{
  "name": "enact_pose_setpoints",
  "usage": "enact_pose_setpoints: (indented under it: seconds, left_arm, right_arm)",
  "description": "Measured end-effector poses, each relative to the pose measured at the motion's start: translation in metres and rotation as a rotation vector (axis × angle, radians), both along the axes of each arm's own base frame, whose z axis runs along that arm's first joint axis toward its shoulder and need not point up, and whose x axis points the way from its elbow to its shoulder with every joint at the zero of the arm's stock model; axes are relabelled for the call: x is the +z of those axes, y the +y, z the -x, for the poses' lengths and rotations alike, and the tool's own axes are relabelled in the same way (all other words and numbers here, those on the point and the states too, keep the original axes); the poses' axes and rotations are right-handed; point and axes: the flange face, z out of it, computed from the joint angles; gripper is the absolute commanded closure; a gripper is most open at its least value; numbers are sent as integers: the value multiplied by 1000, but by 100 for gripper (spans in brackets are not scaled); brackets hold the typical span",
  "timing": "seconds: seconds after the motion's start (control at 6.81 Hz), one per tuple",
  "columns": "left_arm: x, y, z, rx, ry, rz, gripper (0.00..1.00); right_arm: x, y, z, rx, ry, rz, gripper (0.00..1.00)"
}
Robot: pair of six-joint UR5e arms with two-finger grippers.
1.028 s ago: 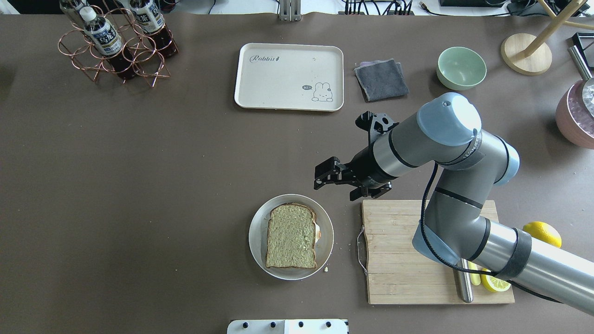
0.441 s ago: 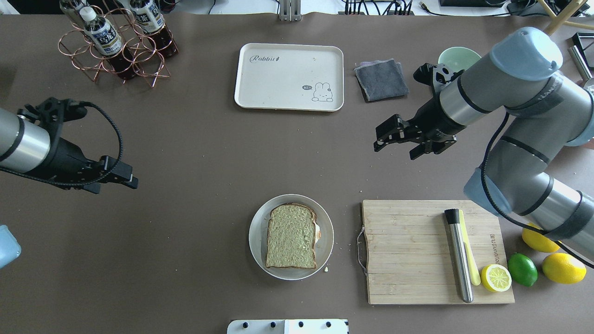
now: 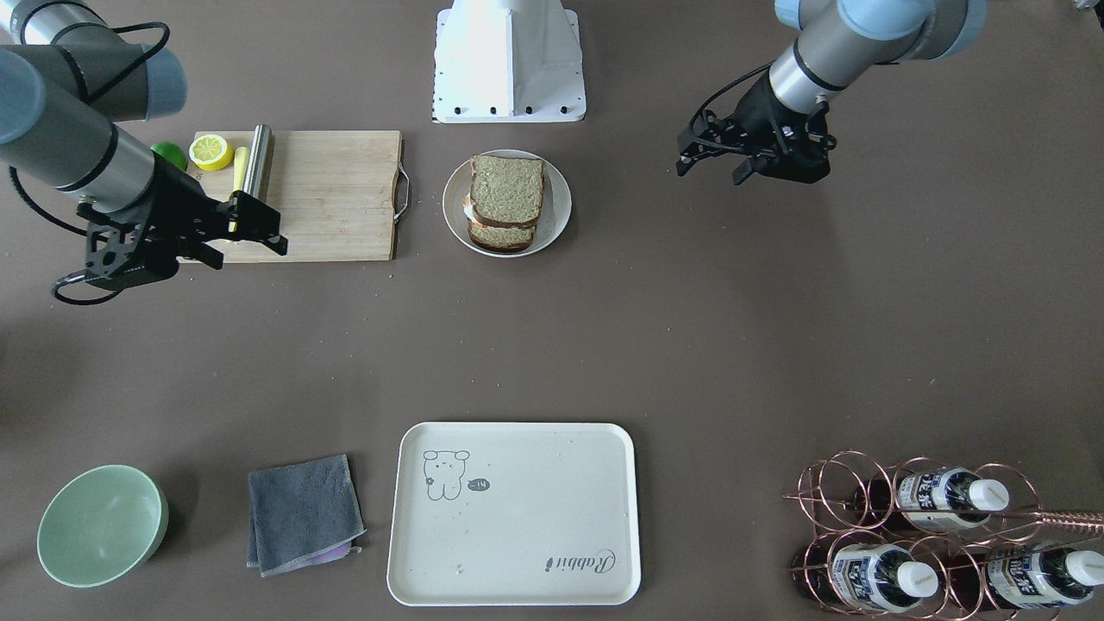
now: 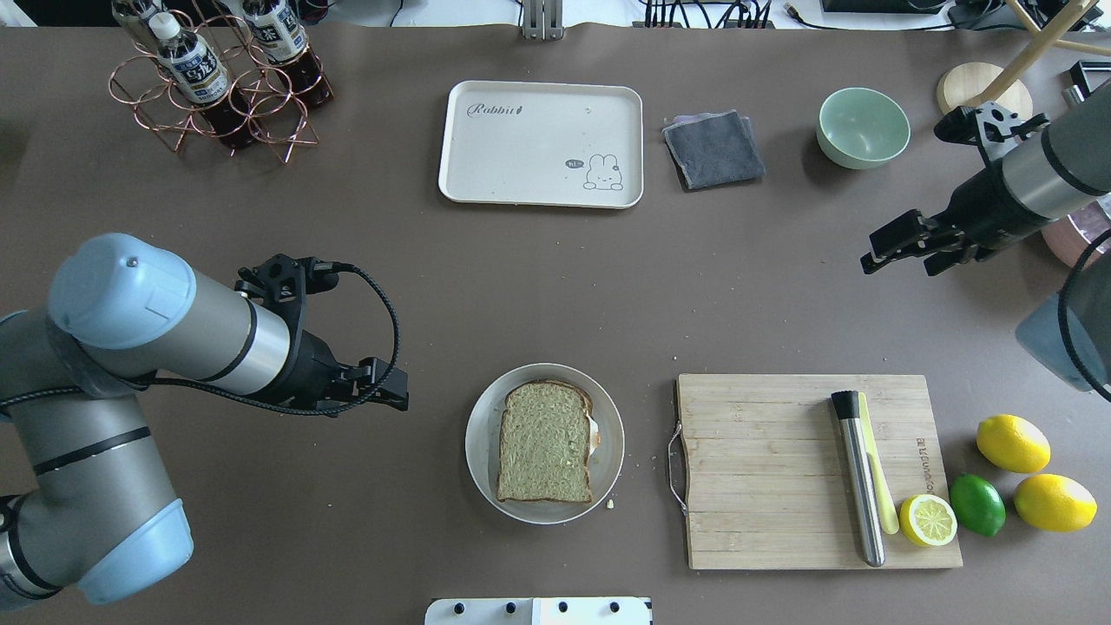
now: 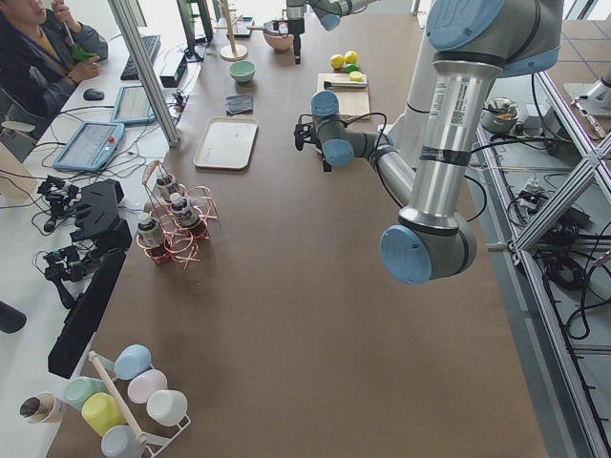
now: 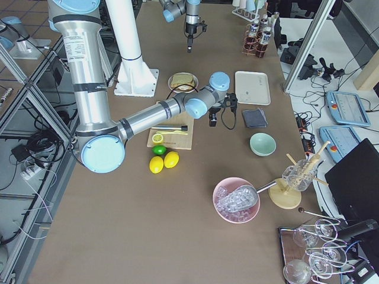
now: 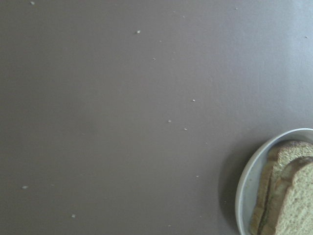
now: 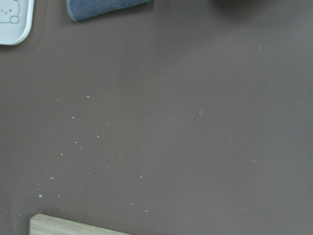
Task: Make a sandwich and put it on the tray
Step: 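Withdraw the right gripper while the left gripper moves toward the plate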
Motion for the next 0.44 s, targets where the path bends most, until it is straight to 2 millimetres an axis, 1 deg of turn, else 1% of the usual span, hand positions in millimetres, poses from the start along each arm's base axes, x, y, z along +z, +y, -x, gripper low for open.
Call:
enact_pose_setpoints:
  seconds: [0.15,0.29,0.44]
  left_arm:
    - [-6,9,-26,-5,-6,-10,10]
    - [-7,11,-47,-17,-19,-23,15]
    - [-4,15,-65,-27,-32,-40,20]
  right_arm:
    - [33,-1,-43,-29,51,-35,0]
    - [61,0,-83,-69,95,-63,0]
    - [82,6,-111,-99,121,-75,0]
